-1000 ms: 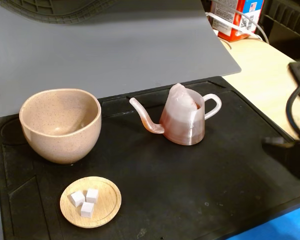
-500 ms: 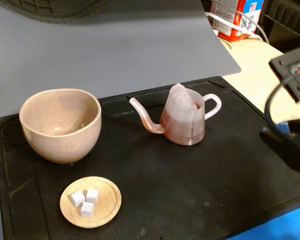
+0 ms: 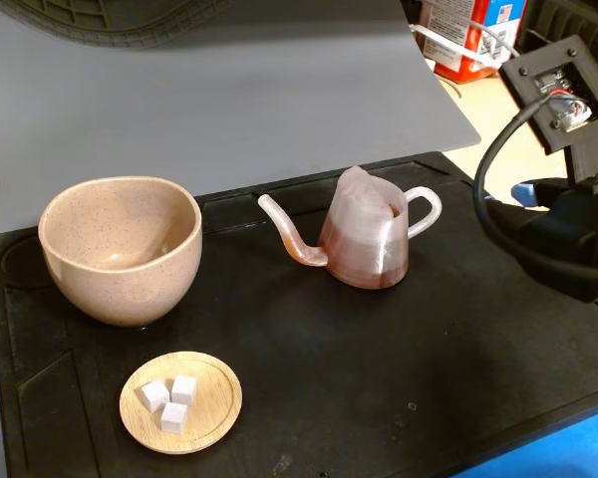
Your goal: Pick up a kettle and pour liquid into a cup.
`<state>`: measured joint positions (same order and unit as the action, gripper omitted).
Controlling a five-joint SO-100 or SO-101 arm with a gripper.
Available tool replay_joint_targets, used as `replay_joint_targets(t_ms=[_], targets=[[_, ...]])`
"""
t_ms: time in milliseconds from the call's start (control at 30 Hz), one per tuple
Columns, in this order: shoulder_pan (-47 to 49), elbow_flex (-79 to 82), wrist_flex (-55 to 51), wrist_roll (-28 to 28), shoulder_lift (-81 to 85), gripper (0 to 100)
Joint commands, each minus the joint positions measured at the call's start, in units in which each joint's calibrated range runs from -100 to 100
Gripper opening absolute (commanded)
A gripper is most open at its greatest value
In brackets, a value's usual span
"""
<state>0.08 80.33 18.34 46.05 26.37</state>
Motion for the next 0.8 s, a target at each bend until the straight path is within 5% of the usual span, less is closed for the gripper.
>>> replay_joint_targets(t_ms=[0,767], targets=[[-0.49,-2.56,0.73,-3.51,-0.52,16],[0.04,-10.46,16.29,-3.98,-17.15,18]])
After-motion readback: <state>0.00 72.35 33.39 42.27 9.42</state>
